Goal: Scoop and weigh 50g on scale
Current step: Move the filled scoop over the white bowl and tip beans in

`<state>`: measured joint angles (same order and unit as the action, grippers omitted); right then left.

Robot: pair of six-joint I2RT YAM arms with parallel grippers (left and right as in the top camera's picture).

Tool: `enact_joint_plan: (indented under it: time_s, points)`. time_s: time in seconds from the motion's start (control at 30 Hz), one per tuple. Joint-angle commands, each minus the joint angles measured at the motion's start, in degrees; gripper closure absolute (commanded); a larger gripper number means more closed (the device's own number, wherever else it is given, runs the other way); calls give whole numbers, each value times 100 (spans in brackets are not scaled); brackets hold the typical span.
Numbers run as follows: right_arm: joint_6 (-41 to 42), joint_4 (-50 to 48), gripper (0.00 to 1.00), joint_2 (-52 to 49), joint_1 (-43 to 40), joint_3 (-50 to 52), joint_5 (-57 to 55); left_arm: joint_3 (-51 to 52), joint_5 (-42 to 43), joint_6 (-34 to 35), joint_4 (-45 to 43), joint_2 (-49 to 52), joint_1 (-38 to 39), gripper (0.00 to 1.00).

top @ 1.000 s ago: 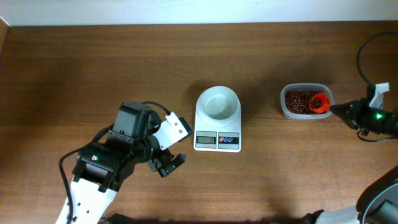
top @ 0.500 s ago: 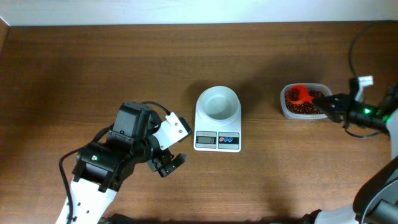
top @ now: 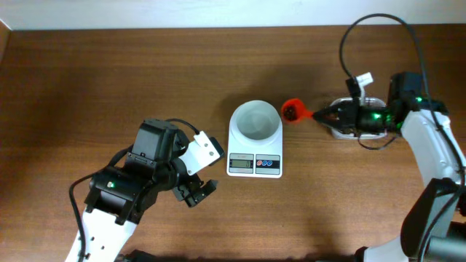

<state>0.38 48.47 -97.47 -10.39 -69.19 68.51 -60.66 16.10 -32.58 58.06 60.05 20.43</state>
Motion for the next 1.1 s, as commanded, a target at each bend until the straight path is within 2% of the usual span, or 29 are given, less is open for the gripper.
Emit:
enact_joint_plan:
  time_s: [0.0, 0.2, 0.33, 0.43, 0.57, 0.7, 0.83, 1.07]
  points:
    - [208, -273, 96, -42, 343, -20, 133, -105, 66, -92, -7, -17, -42, 1]
    - [203, -868, 96, -42, 920, -20, -688, -105, 66, -92, -7, -17, -42, 1]
    - [138, -1572, 96, -42, 1534, -20, -1794, -105, 66, -92, -7, -17, -42, 1]
    - [-68, -1683, 96, -42, 1856, -20, -2830, -105, 66, -92, -7, -17, -42, 1]
    - [-1414, -1683, 96, -42, 2068, -20, -3023, -105, 66, -92, -7, -17, -42, 1]
    - [-2376, -1681, 96, -42, 2179, -20, -3029, -105, 66, -92, -7, -17, -42, 1]
    - [-2417, -1377, 96, -13, 2319, -26, -3392, -105, 66, -92, -7, -17, -42, 1]
    - [-2393, -1399, 96, 367, 2358, -155, -3943, -105, 66, -92, -7, -17, -42, 1]
